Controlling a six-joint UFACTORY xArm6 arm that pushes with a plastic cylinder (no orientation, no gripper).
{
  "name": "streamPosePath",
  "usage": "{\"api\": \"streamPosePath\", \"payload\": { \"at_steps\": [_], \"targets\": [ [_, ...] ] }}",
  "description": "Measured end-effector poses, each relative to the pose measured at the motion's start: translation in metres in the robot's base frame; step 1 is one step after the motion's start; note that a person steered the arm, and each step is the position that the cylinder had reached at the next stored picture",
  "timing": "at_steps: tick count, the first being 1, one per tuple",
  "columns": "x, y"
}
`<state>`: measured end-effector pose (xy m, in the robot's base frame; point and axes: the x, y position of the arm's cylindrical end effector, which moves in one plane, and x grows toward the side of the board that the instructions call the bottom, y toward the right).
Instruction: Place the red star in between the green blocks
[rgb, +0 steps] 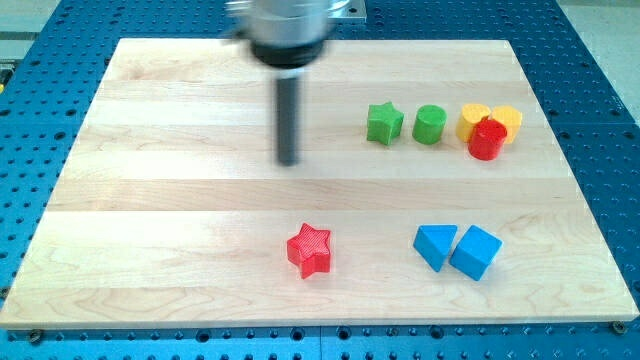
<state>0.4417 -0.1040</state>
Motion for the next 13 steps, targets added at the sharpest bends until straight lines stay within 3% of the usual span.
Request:
{"api": "streamPosePath", "payload": {
  "at_steps": [1, 2, 3, 4, 5, 6, 7, 8, 10, 11, 13],
  "targets": [
    [0.095, -0.105],
    [0.174, -0.086],
    [0.133, -0.014],
    [0.121, 0.060],
    [0.132, 0.032],
    [0.135, 0.061],
    [0.130, 0.133],
    [0.140, 0.110],
    [0.043, 0.238],
    [0.013, 0.246],
    [0.006, 0.197]
  ]
}}
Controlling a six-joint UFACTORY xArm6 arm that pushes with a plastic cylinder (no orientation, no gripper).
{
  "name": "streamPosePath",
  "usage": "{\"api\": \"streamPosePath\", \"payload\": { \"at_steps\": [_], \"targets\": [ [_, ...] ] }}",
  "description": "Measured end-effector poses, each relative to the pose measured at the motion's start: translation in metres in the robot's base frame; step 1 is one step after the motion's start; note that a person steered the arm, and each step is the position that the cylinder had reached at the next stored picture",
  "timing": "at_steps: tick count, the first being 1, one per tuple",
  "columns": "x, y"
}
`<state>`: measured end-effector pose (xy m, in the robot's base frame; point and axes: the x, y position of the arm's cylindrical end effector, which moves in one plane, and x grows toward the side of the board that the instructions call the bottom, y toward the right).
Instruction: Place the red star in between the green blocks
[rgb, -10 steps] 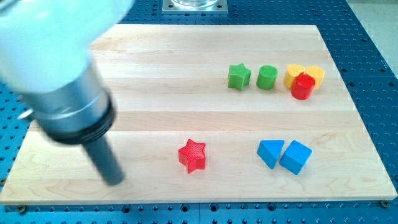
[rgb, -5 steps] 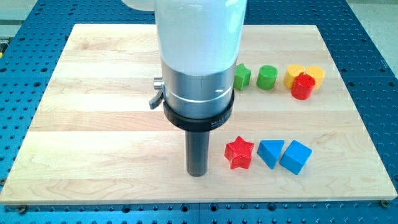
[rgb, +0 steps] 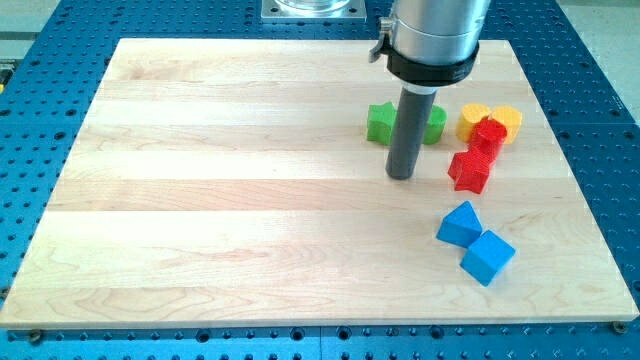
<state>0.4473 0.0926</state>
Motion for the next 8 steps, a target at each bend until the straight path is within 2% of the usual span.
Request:
{"api": "streamPosePath", "payload": {
  "at_steps": [1, 2, 3, 4, 5, 6, 8],
  "targets": [
    [0.003, -0.018],
    [0.049, -0.003],
    [0.060, 0.039],
    [0.035, 0.103],
    [-0.031, 0.112],
    [0.000, 0.099],
    [-0.009, 0.039]
  ]
}}
